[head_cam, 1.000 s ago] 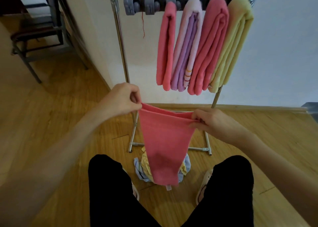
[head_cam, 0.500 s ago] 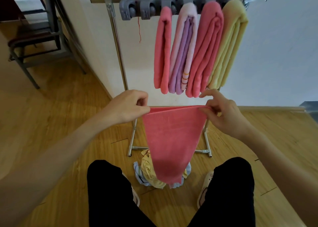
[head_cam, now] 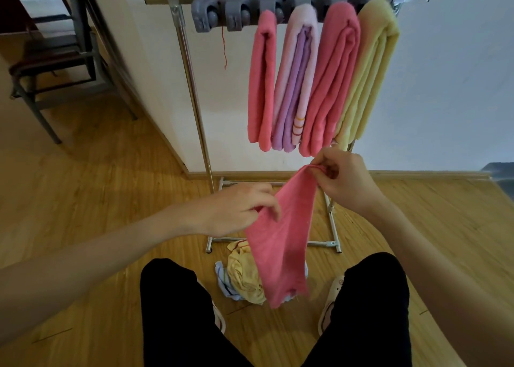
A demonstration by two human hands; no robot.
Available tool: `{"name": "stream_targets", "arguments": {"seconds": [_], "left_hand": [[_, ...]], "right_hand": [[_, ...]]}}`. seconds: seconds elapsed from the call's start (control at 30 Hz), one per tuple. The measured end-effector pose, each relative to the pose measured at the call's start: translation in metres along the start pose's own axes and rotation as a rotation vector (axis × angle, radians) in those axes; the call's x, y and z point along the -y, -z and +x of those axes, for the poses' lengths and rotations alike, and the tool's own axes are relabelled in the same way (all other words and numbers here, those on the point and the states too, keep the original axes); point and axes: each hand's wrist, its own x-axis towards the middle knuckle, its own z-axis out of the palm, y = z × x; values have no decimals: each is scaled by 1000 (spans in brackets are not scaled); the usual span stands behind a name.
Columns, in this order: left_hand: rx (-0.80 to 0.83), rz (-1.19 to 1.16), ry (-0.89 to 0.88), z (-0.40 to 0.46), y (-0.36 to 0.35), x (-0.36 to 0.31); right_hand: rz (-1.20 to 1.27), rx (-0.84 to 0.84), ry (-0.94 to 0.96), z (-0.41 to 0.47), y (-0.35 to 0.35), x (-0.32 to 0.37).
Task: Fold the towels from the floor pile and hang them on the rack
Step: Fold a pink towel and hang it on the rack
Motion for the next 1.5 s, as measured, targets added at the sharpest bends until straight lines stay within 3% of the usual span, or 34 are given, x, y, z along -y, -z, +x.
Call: {"name": "stream_targets", "arguments": {"seconds": [0.27, 0.53, 0.67, 0.97, 1.23, 1.5], "left_hand": [[247, 93, -99, -6, 1, -9], [-266, 574, -491, -5, -5, -1], [-211, 672, -628, 1, 1, -2], [-498, 414, -224, 16, 9, 11], [-601, 363, -128, 18, -5, 17], [-689, 367, -81, 21, -5, 16]], "right_hand": [[-27, 80, 101, -2, -10, 9], [-2, 45, 79, -1, -11, 8], [-12, 51, 79, -2, -12, 9], [158, 21, 63, -4, -21, 25], [193, 125, 58, -6, -20, 33], [233, 102, 43, -11, -23, 37]]}}
